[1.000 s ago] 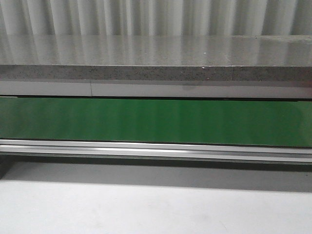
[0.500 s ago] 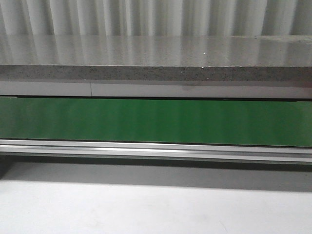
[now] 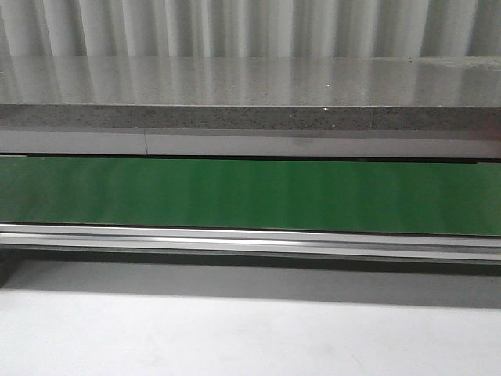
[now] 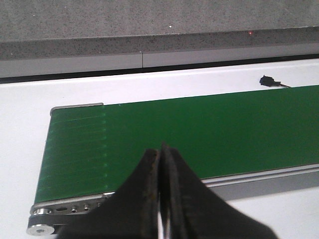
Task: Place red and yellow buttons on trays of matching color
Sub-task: 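Lower the red button into the red tray and open the right gripper, then raise the right gripper back above the belt end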
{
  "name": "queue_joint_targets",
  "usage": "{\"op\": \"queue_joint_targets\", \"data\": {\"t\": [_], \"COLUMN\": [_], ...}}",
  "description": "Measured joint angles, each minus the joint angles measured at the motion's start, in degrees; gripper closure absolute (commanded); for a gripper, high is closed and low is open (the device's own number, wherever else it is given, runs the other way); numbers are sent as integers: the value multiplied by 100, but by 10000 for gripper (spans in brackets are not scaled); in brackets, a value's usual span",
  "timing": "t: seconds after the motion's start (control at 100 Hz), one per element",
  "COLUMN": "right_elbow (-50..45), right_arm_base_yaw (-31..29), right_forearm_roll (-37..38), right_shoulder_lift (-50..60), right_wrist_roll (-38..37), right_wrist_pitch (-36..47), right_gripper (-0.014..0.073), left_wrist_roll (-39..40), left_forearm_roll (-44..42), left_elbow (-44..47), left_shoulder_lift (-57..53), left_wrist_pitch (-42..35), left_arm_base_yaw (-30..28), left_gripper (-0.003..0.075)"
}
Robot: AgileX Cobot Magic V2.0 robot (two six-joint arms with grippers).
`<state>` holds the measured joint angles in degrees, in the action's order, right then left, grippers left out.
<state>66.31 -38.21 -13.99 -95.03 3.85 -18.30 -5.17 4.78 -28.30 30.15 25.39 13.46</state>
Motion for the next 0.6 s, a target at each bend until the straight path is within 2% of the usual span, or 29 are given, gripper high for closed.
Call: {"op": "queue_joint_targets", "data": {"t": [0.02,0.14,0.34,0.6], "right_elbow": [0,-12,-367,-1014], "right_arm_base_yaw": [0,54,582,1797], "right_forearm_roll": [0,0,0,-7], "right_shoulder_lift": [85,524,1265,2294], "right_wrist_roll": [0,0,0,0], "right_wrist_pitch": [-71,-464,-772,-956], "right_gripper": [445,664,659,659], "left_wrist_roll": [0,0,0,0], "left_forearm_roll": [0,0,0,0], "left_elbow": [0,0,0,0], "left_shoulder_lift": [0,0,0,0], "left_wrist_pitch": [0,0,0,0], "left_arm_base_yaw": [0,0,0,0], "left_gripper": [741,741,741,741]}}
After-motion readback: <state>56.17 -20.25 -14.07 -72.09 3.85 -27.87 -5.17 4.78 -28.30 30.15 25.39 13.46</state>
